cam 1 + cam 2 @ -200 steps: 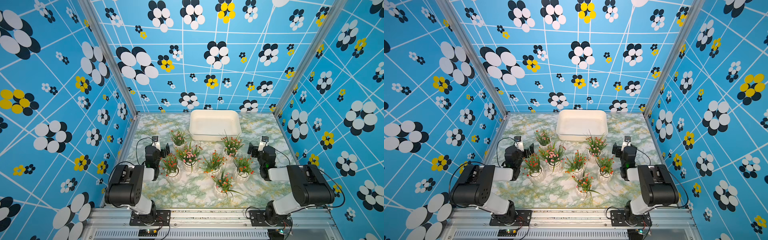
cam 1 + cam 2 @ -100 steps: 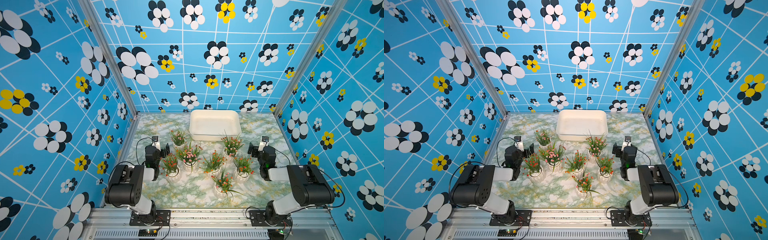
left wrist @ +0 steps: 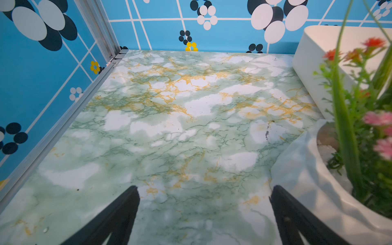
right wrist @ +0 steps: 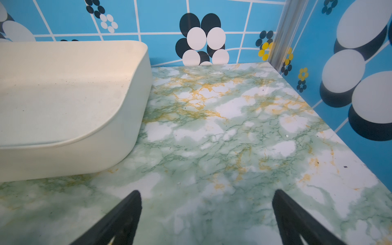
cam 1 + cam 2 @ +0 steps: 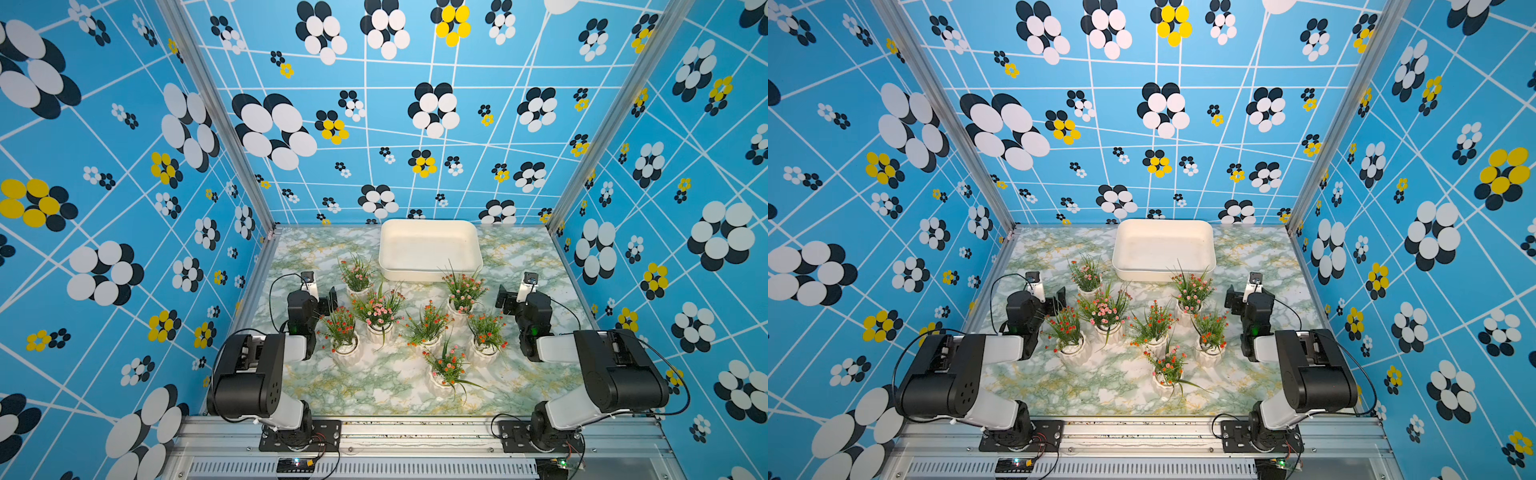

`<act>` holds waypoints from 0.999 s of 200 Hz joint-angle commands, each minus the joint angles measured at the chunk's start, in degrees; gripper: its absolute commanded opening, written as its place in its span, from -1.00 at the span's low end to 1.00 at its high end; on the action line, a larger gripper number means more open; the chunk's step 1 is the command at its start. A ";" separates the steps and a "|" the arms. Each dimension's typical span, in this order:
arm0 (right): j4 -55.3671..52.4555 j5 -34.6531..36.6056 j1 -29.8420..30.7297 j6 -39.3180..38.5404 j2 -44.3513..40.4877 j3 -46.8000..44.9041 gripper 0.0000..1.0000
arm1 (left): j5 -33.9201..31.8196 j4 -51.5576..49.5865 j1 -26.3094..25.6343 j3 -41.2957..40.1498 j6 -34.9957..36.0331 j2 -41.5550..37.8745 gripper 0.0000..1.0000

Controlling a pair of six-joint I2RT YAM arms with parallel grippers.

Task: Put the potted gypsophila into the storage box
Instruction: Move the storage box to the center of the board.

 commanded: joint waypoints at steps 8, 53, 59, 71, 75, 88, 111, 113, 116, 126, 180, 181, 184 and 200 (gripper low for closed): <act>1.96 2.76 -0.37 1.25 -3.92 -2.66 0.99 | -0.34 -11.81 0.30 5.01 -1.26 -5.29 0.99; -29.79 9.25 -0.38 3.15 -20.60 7.77 0.99 | -10.12 -43.67 0.93 18.94 -8.66 -10.80 0.99; -35.22 9.59 -0.37 3.04 -21.31 10.97 0.98 | -10.01 -46.69 1.20 20.51 -9.52 -11.23 0.99; -47.30 10.53 -0.37 3.94 -20.30 18.87 0.98 | -10.32 -51.64 1.74 23.62 -11.99 -11.94 0.99; -51.64 10.66 -0.33 4.43 -19.37 21.78 0.98 | -10.33 -53.43 2.02 24.70 -13.10 -12.18 0.99; -65.38 9.89 -0.37 6.32 -14.89 32.24 0.98 | -11.19 -60.40 2.74 29.71 -16.76 -12.17 0.99; -83.47 7.39 -0.37 10.37 -4.60 50.02 0.99 | -12.67 -69.90 3.11 39.61 -18.79 -10.27 0.99; -84.71 7.07 -0.37 10.77 -3.83 51.12 0.98 | -12.57 -70.27 3.11 40.41 -18.75 -10.15 0.99; -86.38 6.25 -0.37 11.45 -2.44 53.26 0.99 | -12.41 -70.72 3.06 41.29 -18.60 -9.95 0.99; -90.40 3.19 -0.29 13.30 1.53 59.36 0.98 | -11.56 -71.47 3.07 43.88 -18.15 -9.52 0.99; -108.76 -5.29 1.64 21.48 25.52 92.76 0.98 | -6.76 -70.18 3.02 49.59 -19.63 -7.63 0.99; -109.22 -5.33 1.69 21.44 26.02 93.57 0.98 | -6.74 -70.14 3.02 49.57 -19.67 -7.58 0.99; -110.86 -5.37 1.97 21.31 27.65 95.90 0.99 | -6.77 -69.99 2.98 49.51 -19.78 -7.54 0.99; -118.65 -4.80 3.39 20.65 35.28 107.08 0.93 | -6.19 -69.70 3.02 49.05 -20.10 -7.26 0.99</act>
